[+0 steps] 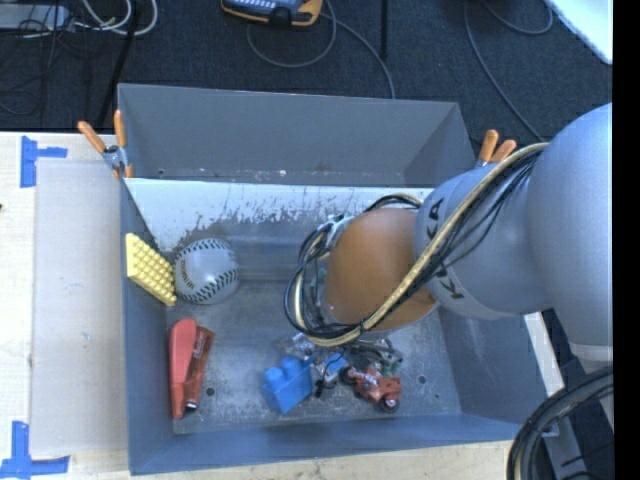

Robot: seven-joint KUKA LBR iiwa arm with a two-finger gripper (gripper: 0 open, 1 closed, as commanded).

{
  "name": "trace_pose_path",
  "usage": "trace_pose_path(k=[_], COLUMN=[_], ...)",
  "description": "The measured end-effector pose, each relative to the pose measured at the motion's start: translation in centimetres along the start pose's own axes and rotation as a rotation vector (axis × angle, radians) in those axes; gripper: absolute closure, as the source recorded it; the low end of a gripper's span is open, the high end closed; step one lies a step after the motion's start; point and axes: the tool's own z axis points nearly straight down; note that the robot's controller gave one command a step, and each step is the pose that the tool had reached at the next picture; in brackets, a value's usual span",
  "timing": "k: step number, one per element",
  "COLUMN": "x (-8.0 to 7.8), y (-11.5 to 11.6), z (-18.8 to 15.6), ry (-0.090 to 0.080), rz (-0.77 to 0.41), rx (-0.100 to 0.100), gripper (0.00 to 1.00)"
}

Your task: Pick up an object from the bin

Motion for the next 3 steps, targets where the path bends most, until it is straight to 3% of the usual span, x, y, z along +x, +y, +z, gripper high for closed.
trace_pose_path(k=[2, 3], x=[0.3, 0.1], y=[0.2, 0.1], z=[-2.8, -5.2], ry=[0.010, 0.003], rz=[0.002, 0.003], rx=[-0.005, -0.002], gripper=[1.00, 1.00])
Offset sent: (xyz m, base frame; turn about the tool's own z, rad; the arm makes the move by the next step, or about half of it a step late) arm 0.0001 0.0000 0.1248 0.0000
